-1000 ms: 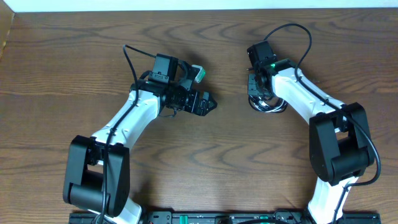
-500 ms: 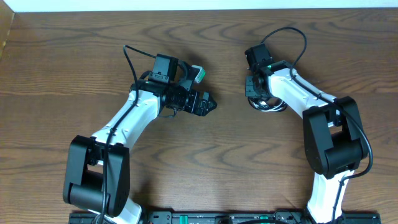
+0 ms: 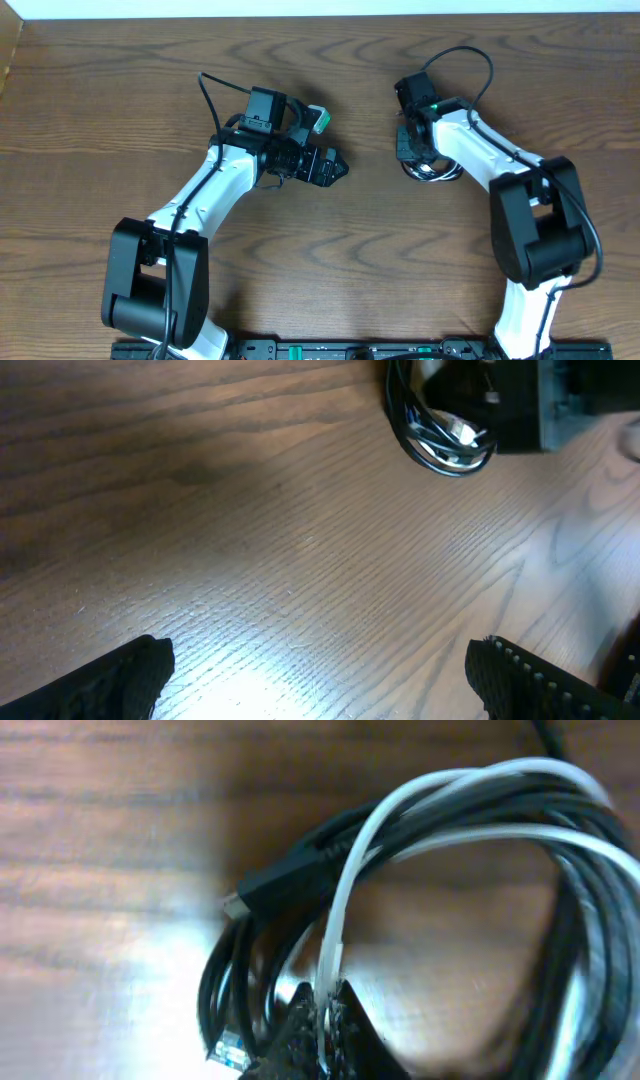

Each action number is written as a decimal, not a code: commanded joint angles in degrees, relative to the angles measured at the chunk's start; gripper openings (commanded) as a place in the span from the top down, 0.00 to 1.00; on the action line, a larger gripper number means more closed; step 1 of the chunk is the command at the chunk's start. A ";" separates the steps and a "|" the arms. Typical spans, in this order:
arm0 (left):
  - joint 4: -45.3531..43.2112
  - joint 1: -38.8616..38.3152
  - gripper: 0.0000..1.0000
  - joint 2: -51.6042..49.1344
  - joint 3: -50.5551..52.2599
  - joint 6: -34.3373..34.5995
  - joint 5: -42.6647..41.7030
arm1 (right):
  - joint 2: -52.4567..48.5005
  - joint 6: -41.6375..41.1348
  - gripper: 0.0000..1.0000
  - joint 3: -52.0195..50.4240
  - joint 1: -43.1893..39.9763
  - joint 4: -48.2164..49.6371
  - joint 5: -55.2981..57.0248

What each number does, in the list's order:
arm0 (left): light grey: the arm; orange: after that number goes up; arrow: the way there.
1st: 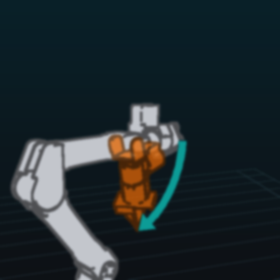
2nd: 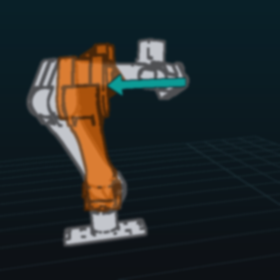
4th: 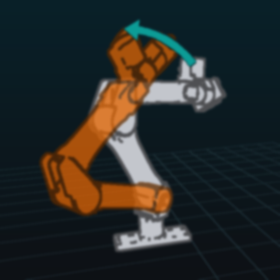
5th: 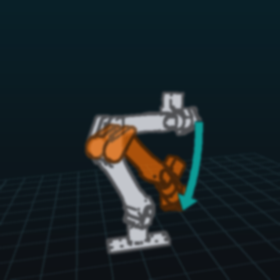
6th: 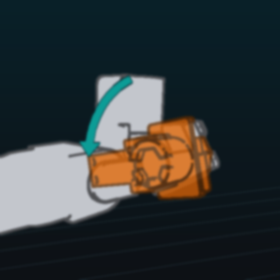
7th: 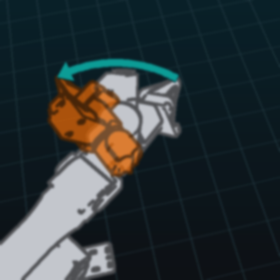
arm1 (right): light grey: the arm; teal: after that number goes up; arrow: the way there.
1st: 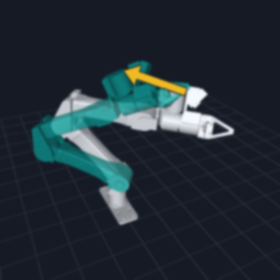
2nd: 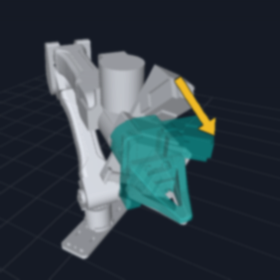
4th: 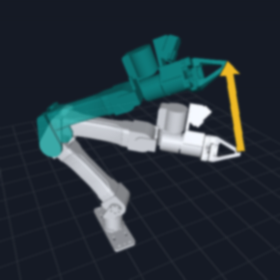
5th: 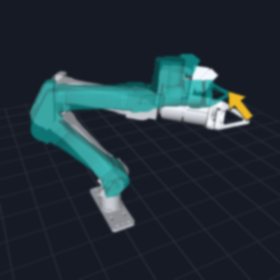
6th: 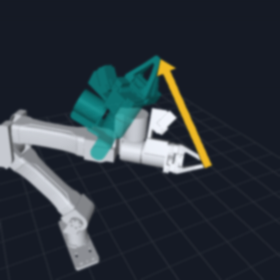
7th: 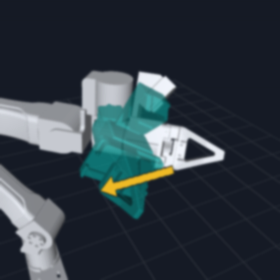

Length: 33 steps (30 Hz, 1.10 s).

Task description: Untangle cables

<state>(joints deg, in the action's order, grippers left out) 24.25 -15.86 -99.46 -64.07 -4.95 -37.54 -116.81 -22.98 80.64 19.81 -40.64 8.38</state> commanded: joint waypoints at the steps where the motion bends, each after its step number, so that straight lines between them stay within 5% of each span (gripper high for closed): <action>1: 0.33 0.04 0.02 0.02 0.44 -1.49 0.11 | 9.44 2.54 0.99 4.81 -0.35 -3.21 0.22; 13: 0.24 -1.01 0.02 0.02 0.44 -2.27 -5.97 | 28.74 3.04 0.99 17.70 -0.28 -17.20 -1.33; 22: -1.66 -3.63 0.02 0.02 0.44 -2.51 -6.43 | 29.03 3.32 0.99 17.81 -0.37 -21.86 -1.22; 28: -1.70 -3.63 0.02 0.02 0.44 -2.56 -6.38 | 24.09 2.62 0.64 17.46 -0.37 -22.49 -1.05; 33: -2.60 -3.56 0.02 0.02 0.44 -1.11 0.11 | 18.34 5.49 0.59 16.83 -0.37 -23.08 -1.66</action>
<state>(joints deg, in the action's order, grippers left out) 21.96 -19.62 -99.46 -64.07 -6.22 -42.22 -95.64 -19.86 98.35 19.77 -63.31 7.09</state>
